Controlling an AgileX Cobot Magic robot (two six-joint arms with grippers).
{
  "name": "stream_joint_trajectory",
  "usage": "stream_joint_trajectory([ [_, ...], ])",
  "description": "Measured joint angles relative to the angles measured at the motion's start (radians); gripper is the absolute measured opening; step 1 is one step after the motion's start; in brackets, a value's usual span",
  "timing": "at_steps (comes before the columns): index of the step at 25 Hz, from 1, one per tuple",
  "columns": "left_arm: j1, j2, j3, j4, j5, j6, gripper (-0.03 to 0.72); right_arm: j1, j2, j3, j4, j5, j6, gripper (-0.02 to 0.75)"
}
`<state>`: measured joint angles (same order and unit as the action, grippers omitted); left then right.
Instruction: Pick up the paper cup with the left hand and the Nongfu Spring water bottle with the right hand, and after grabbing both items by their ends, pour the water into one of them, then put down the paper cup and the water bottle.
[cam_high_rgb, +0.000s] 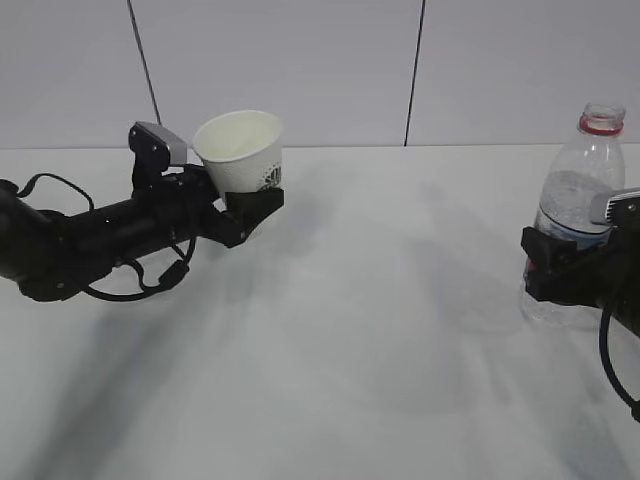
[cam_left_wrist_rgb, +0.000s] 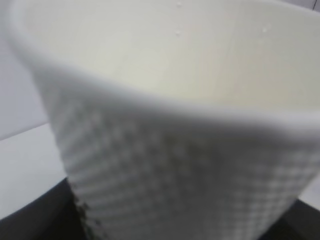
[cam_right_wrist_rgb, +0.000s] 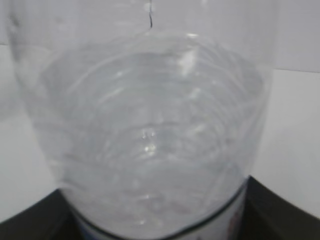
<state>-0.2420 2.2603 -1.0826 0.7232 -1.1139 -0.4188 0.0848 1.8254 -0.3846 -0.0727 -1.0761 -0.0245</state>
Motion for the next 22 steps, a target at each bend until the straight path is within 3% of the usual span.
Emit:
stream_joint_trajectory([
  [22,-0.228,-0.002,0.002,0.116,-0.002,-0.027,0.557,0.0,0.0,0.016,-0.039,0.0,0.006,0.474],
])
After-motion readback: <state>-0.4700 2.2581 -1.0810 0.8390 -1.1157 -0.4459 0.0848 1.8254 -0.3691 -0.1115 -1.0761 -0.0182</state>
